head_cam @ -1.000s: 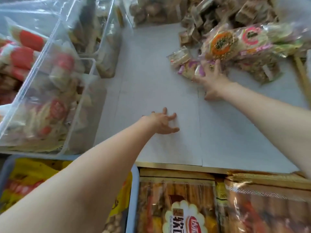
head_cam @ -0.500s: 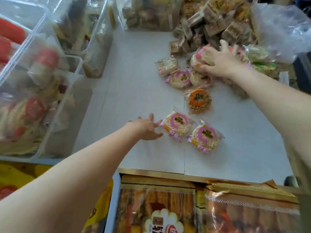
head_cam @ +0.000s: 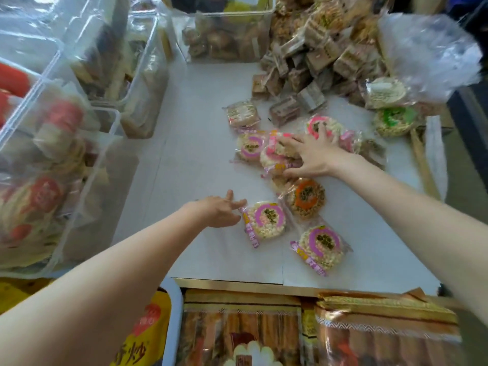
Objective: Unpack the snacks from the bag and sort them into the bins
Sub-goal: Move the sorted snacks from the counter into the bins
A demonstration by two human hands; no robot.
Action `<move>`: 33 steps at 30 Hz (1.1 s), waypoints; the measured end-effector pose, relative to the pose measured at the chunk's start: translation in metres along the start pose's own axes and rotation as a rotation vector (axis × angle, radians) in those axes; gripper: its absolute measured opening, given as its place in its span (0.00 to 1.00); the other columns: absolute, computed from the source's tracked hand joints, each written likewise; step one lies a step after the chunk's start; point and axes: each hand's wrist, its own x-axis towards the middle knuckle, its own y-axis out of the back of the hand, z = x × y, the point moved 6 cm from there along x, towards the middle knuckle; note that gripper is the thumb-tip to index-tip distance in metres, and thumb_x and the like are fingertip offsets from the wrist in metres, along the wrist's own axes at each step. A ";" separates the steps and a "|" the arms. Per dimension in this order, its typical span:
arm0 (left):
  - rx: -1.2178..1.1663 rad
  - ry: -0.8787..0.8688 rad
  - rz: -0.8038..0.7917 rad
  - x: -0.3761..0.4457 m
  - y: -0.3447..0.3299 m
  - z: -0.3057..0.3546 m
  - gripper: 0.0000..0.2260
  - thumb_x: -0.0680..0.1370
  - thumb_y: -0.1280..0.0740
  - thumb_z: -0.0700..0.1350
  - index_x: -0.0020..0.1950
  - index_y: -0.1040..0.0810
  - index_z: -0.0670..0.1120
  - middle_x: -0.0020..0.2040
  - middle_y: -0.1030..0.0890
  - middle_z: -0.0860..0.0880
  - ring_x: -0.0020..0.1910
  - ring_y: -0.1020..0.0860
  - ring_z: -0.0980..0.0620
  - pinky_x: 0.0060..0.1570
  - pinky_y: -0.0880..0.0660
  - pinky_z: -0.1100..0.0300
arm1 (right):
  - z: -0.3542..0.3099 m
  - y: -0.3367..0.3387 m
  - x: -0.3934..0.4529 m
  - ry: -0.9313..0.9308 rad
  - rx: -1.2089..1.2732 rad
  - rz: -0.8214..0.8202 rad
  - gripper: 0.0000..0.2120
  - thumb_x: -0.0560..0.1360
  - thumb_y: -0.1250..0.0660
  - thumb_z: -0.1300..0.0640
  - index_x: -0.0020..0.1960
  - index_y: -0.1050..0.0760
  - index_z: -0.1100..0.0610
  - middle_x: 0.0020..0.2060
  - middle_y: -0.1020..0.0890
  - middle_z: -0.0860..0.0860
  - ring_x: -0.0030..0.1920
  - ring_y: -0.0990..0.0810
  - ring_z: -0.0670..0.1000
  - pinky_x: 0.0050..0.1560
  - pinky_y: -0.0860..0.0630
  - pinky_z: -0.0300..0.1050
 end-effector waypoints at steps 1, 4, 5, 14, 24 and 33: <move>-0.008 -0.007 0.005 0.000 0.002 0.000 0.24 0.82 0.50 0.53 0.76 0.54 0.60 0.78 0.59 0.47 0.75 0.45 0.40 0.72 0.46 0.45 | -0.007 -0.006 -0.011 0.019 0.008 -0.025 0.41 0.70 0.42 0.29 0.75 0.58 0.38 0.77 0.52 0.44 0.72 0.62 0.70 0.66 0.60 0.74; -0.042 -0.024 0.005 -0.003 0.003 0.003 0.23 0.83 0.52 0.52 0.77 0.52 0.57 0.78 0.58 0.44 0.75 0.47 0.40 0.74 0.49 0.51 | -0.033 -0.025 -0.046 0.103 -0.004 -0.074 0.38 0.71 0.45 0.29 0.74 0.58 0.35 0.77 0.53 0.43 0.72 0.64 0.69 0.67 0.60 0.73; -0.057 -0.028 0.002 -0.004 0.004 0.004 0.22 0.83 0.52 0.51 0.77 0.51 0.56 0.78 0.58 0.44 0.75 0.47 0.41 0.74 0.50 0.52 | -0.039 -0.029 -0.057 0.129 0.011 -0.095 0.36 0.72 0.45 0.30 0.74 0.58 0.35 0.76 0.52 0.43 0.73 0.63 0.68 0.67 0.59 0.72; -0.075 -0.027 0.000 0.002 -0.002 0.001 0.22 0.82 0.57 0.54 0.77 0.45 0.54 0.78 0.60 0.47 0.75 0.48 0.38 0.74 0.50 0.46 | 0.026 0.001 -0.050 0.002 0.512 0.235 0.24 0.79 0.38 0.53 0.73 0.37 0.56 0.72 0.35 0.54 0.73 0.38 0.52 0.69 0.44 0.41; -0.128 -0.029 0.015 -0.006 -0.001 0.008 0.21 0.83 0.53 0.52 0.72 0.36 0.46 0.74 0.38 0.41 0.71 0.39 0.40 0.68 0.42 0.51 | 0.027 -0.001 -0.049 0.021 0.533 0.245 0.16 0.78 0.38 0.52 0.63 0.24 0.56 0.66 0.28 0.54 0.68 0.32 0.52 0.61 0.41 0.36; -0.148 -0.035 0.032 -0.009 -0.001 0.008 0.21 0.82 0.52 0.53 0.74 0.38 0.48 0.73 0.36 0.42 0.70 0.37 0.42 0.67 0.40 0.52 | 0.083 -0.050 -0.023 -0.297 0.246 -0.038 0.24 0.78 0.45 0.40 0.73 0.43 0.38 0.77 0.55 0.57 0.75 0.58 0.66 0.73 0.55 0.65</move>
